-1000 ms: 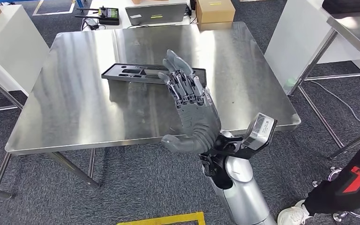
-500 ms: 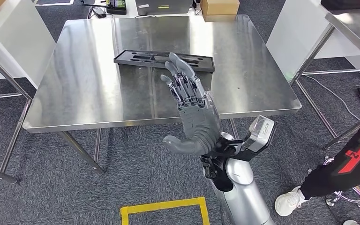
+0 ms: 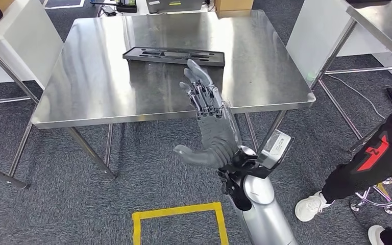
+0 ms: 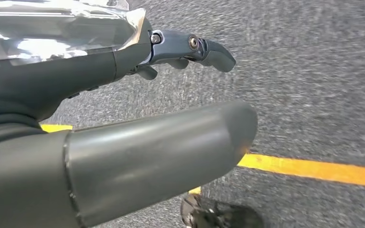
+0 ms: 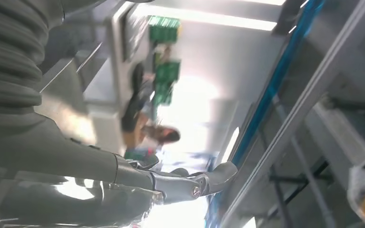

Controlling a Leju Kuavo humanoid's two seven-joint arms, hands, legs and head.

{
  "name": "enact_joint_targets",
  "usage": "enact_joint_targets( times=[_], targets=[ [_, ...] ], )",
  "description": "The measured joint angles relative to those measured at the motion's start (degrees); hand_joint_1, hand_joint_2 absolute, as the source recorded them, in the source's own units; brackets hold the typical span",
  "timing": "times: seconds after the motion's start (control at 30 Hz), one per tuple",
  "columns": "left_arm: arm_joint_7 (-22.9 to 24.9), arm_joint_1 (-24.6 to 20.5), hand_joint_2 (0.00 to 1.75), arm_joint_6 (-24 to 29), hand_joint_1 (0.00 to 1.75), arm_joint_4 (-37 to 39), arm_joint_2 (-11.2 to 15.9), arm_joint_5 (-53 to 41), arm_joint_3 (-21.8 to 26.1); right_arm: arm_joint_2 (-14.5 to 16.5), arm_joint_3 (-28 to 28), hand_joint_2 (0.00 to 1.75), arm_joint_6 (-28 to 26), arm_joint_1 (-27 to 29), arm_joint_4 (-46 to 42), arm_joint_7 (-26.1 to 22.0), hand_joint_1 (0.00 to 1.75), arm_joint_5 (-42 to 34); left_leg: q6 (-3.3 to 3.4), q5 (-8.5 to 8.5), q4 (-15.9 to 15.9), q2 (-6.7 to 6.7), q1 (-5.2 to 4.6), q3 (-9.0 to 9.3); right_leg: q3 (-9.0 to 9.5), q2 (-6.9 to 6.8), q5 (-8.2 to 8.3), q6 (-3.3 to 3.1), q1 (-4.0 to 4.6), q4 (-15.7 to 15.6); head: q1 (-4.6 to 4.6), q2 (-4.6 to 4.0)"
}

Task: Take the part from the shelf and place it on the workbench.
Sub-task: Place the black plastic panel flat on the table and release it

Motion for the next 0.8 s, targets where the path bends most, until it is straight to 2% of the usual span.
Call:
enact_joint_targets(
  times=[0.07,0.1,0.13,0.2,0.23,0.27,0.3,0.33,0.37,0.4,0.43,0.47,0.5,0.53,0.57,0.6,0.63,0.67,0.7,0.73,0.77,0.8],
  targets=[
    [-0.3,0.0,0.0,0.2,0.0,0.0,0.0,0.6,0.0,-0.1,-0.4,1.75,-2.8,0.4,0.1,-0.1,0.0,2.5,-0.36,-0.28,-6.7,-0.34,0.08,4.55,-1.43,0.0,0.44,0.69,0.13,1.1,-0.04,0.0],
    [-0.5,0.1,0.0,0.3,0.0,0.0,0.0,0.9,0.0,-0.2,-0.7,1.75,-3.8,0.6,0.3,-0.1,0.0,3.2,-0.28,-0.99,-8.5,-0.52,-0.07,5.46,-1.88,0.0,0.74,1.14,0.29,1.4,-0.04,0.0],
    [-0.6,0.2,0.0,0.3,0.0,0.0,0.1,1.1,0.0,-0.3,-1.0,1.75,-5.0,1.0,0.5,0.0,0.0,4.0,0.1,-1.19,-9.1,-0.69,-0.35,5.65,-2.17,0.01,1.14,1.71,0.36,1.4,-0.03,0.0],
    [-0.7,0.6,0.0,0.6,0.0,0.0,0.1,1.6,0.0,-0.9,-2.0,1.75,-8.4,2.0,1.9,0.5,0.0,6.3,1.45,-0.47,-9.4,-0.55,-0.6,4.93,-2.58,0.06,1.42,2.73,0.31,1.4,0.03,0.0],
    [-0.8,0.8,0.0,0.7,0.0,0.0,0.2,1.9,0.1,-1.3,-2.7,1.75,-10.5,2.6,3.1,0.9,0.0,7.6,2.32,0.11,-9.5,-0.44,-0.66,4.46,-3.11,0.09,0.57,2.83,0.25,2.2,0.1,0.0],
    [-0.9,0.9,0.0,0.8,0.0,0.0,0.3,2.2,0.1,-1.7,-3.6,1.75,-12.6,3.1,4.6,1.1,0.0,9.0,3.13,0.74,-9.7,-0.33,-0.71,3.84,-3.92,0.13,-1.11,2.61,0.24,3.9,0.16,0.0],
    [-1.0,1.1,0.0,0.8,0.0,0.0,0.4,2.4,0.2,-2.2,-4.6,1.75,-14.5,3.7,6.7,1.2,0.0,10.3,3.74,1.37,-9.7,-0.23,-0.81,3.11,-4.99,0.16,-3.51,2.19,0.16,6.8,0.22,0.0],
    [-1.0,1.3,0.0,0.9,0.0,0.0,0.5,2.5,0.3,-2.7,-5.8,1.75,-16.2,4.1,9.2,1.3,0.0,11.5,4.18,2.02,-9.7,-0.22,-0.95,2.23,-6.11,0.19,-5.95,1.82,0.22,10.5,0.28,0.0],
    [-1.0,1.6,0.0,0.9,0.0,0.0,0.5,2.7,0.4,-3.1,-7.1,1.75,-17.8,4.6,12.0,1.5,0.0,12.6,4.4,2.68,-9.7,-0.19,-1.13,1.32,-6.91,0.21,-7.76,1.72,0.25,14.2,0.27,0.0],
    [-1.0,1.8,0.0,0.9,0.0,0.0,0.6,2.8,0.6,-3.5,-8.6,1.75,-19.6,5.2,15.3,1.8,0.0,13.9,4.54,3.36,-9.6,-0.17,-1.3,0.4,-7.09,0.23,-8.57,1.92,0.31,16.8,0.27,0.0],
    [-0.9,1.9,0.0,1.0,0.0,0.0,0.6,2.9,0.6,-3.9,-10.2,1.75,-21.5,5.6,18.6,2.2,0.0,15.1,4.62,4.02,-9.6,-0.17,-1.45,-0.44,-6.4,0.24,-8.23,2.32,0.39,17.7,0.27,0.0],
    [-0.9,2.1,0.0,1.1,0.0,0.0,0.7,2.9,0.7,-4.3,-11.7,1.75,-23.6,5.8,22.1,2.7,0.0,16.4,4.63,4.64,-9.6,-0.19,-1.57,-1.2,-4.73,0.25,-7.07,2.75,0.5,16.6,0.27,0.0],
    [-0.9,2.1,0.0,1.2,0.0,0.0,0.7,2.9,0.7,-4.7,-13.3,1.75,-25.8,5.9,26.0,3.3,0.0,17.5,4.58,5.24,-9.6,-0.2,-1.66,-1.84,-2.18,0.25,-5.78,2.96,0.67,13.7,0.28,0.0],
    [-0.8,2.1,0.0,1.3,0.0,0.0,0.7,2.9,0.7,-5.1,-15.0,1.75,-27.6,5.8,30.0,4.0,0.0,18.4,4.47,5.8,-9.6,-0.22,-1.73,-2.34,0.96,0.22,-5.25,2.7,0.96,9.3,0.28,0.0],
    [-0.8,2.1,0.0,1.4,0.0,0.0,0.7,2.9,0.7,-5.5,-16.6,1.75,-28.9,5.6,33.9,4.8,0.0,19.0,4.28,6.35,-9.6,-0.24,-1.78,-2.69,4.1,0.18,-5.44,2.22,1.3,4.7,0.28,0.0],
    [-0.8,2.1,0.0,1.4,0.0,0.0,0.7,2.8,0.7,-6.0,-18.2,1.75,-29.9,5.7,37.8,5.9,0.0,19.4,4.02,6.96,-9.8,-0.24,-1.78,-2.88,6.23,0.15,-5.93,1.68,1.62,1.2,0.27,0.0],
    [-0.7,2.1,0.0,1.5,0.0,0.0,0.6,2.7,0.7,-6.4,-19.7,1.75,-30.4,5.8,41.4,7.2,0.0,19.7,3.72,7.62,-10.0,-0.23,-1.73,-2.97,7.35,0.13,-6.45,1.17,1.9,-1.0,0.29,0.0],
    [-0.7,2.2,0.0,1.5,0.0,0.0,0.7,2.5,0.7,-6.8,-20.9,1.75,-30.6,6.2,44.3,8.5,0.0,19.9,3.4,8.29,-10.3,-0.23,-1.72,-3.02,7.45,0.14,-6.29,0.91,2.01,-1.8,0.31,0.0],
    [-0.7,2.3,0.0,1.5,0.0,0.0,0.8,2.4,0.7,-7.2,-21.9,1.75,-30.4,6.5,47.3,10.0,0.0,20.1,3.09,8.56,-10.5,-0.23,-1.64,-3.15,6.93,0.14,-5.65,0.63,1.63,-1.8,0.32,0.01],
    [-0.6,2.4,0.0,1.4,0.0,0.0,1.0,2.2,0.7,-7.6,-22.8,1.75,-30.0,6.9,50.0,11.5,0.0,20.3,2.77,7.78,-10.1,-0.23,-1.6,-3.45,6.59,0.1,-4.95,0.28,1.31,-2.0,0.33,0.01],
    [-0.6,2.5,0.0,1.4,0.0,0.0,1.1,2.1,0.7,-7.9,-23.5,1.75,-29.5,7.4,52.4,12.9,0.0,20.3,2.44,5.8,-8.9,-0.2,-1.57,-3.92,6.09,-0.02,-4.19,-0.17,0.94,-2.1,0.27,0.0],
    [-0.5,2.6,0.0,1.4,0.0,0.0,1.2,2.0,0.7,-8.2,-24.2,1.75,-29.1,8.1,54.7,14.0,0.0,20.4,2.11,2.72,-6.3,-0.16,-1.43,-4.62,5.54,-0.2,-3.46,-0.55,0.62,-2.2,0.23,0.0]
  ],
)
